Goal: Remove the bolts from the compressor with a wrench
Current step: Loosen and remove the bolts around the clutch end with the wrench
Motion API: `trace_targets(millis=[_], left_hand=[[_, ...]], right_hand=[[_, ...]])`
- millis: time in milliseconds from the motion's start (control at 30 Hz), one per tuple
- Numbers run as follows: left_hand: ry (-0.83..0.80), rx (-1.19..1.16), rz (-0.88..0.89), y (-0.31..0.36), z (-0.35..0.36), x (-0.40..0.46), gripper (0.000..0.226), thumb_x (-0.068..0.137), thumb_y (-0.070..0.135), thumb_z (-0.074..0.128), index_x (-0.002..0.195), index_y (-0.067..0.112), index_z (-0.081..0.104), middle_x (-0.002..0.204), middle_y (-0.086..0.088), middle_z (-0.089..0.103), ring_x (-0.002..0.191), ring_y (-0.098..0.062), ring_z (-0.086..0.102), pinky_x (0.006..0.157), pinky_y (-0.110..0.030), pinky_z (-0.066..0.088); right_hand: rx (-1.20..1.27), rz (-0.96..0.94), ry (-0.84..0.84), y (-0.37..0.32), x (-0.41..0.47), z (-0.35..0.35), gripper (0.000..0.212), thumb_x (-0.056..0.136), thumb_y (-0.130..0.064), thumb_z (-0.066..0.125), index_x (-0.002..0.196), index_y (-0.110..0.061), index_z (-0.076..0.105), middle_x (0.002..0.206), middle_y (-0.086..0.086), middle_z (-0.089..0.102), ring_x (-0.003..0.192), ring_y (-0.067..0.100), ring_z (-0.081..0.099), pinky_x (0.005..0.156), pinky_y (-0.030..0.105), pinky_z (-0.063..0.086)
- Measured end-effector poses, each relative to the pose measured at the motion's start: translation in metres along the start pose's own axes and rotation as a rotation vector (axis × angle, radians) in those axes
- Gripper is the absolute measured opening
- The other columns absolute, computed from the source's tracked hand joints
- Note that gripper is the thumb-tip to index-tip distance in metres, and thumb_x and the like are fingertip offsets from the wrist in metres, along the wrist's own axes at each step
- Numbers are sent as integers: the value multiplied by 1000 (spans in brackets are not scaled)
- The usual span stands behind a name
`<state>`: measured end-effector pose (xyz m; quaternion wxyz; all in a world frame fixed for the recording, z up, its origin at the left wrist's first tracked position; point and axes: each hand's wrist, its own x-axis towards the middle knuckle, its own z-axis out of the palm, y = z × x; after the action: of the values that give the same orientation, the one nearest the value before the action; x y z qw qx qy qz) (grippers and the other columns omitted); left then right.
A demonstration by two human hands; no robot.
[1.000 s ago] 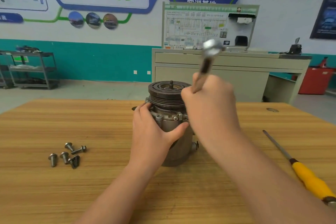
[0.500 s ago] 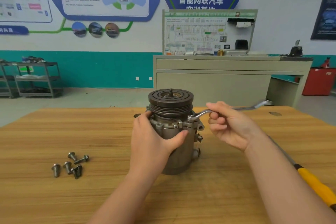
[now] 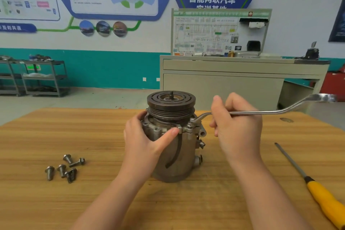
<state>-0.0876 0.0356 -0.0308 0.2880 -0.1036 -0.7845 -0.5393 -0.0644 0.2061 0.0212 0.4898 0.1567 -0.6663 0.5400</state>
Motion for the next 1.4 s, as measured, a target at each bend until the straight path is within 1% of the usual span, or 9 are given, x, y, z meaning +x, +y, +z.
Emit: trace_targets(millis=[300,433,533,667,767,900,1100,1233,1400], left_hand=[[28,3,-3,2,1,-3,100,53,76,61,137,28,37,123,13,40,124,-9,38,100,-24,34],[13,-12,-6,2,0,-2,96,54,76,62,135,32,34,125,14,39,125,-7,37,100,-24,33],[6,-3,-9,1,0,-2,98,55,75,62,137,29,35,126,13,39,126,-8,37,100,-23,32],[1,-10,-9,1,0,-2,95,54,78,61,134,35,32,126,15,38,124,-5,36,92,-11,28],[-2,1,-6,0,0,-1,96,54,79,60,135,35,31,126,16,37,125,-6,36,96,-16,31],[3,14,-1,0,1,-1,97,54,79,59,136,35,31,126,16,36,126,-6,35,97,-19,29],[7,7,2,1,0,-1,93,55,78,60,134,36,31,126,17,37,125,-4,35,92,-11,29],[22,20,5,0,0,-2,100,56,77,61,139,29,35,128,13,39,127,-8,37,102,-25,33],[19,24,-4,0,0,-3,97,57,74,62,139,29,35,126,14,38,126,-10,38,100,-26,33]], right_hand=[[-212,-511,-122,-17,-17,15,38,85,-9,53,70,-30,24,55,-21,16,52,4,26,48,6,21],[-9,-52,-224,-1,2,1,34,84,-29,59,59,-25,36,49,-11,38,45,2,34,45,13,29],[405,441,-293,12,16,-12,39,82,-18,71,52,-24,48,45,-2,48,35,8,38,38,17,30],[866,714,-69,21,17,-9,30,86,-11,64,63,-17,45,49,-1,48,34,6,37,33,16,27],[813,521,74,16,21,-14,44,92,-2,56,57,-22,39,45,0,46,33,8,35,36,17,27],[319,210,-72,3,13,-9,38,80,-12,60,49,-23,42,41,1,48,33,9,40,38,19,32],[-1,17,-94,-1,-1,-2,32,81,-21,58,58,-13,37,53,14,43,47,25,40,45,29,33],[-86,-143,-8,-9,-12,7,43,83,-14,57,56,-27,25,54,-3,30,47,6,27,44,17,22],[-251,-318,31,-24,-28,22,34,84,-15,50,64,-25,24,52,-12,14,51,10,25,43,10,20]])
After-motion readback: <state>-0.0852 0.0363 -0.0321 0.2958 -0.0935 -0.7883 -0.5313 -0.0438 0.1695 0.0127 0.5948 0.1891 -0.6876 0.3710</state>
